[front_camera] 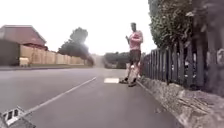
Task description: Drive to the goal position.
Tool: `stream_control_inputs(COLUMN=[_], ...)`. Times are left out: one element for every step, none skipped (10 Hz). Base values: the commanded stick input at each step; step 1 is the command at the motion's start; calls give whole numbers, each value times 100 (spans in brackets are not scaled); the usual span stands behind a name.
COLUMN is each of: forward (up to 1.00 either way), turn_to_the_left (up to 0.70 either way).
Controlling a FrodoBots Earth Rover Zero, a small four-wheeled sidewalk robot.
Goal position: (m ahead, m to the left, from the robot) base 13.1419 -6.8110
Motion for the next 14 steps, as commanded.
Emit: stream_control_inputs(forward=[98, 98, 98, 98, 98, 98, 98, 98, 98, 98, 98, 98, 98, 98], turn_to_the_left=[6, 12, 39, 39, 39, 39, 39, 39, 31, 3, 0, 0, 0, 0])
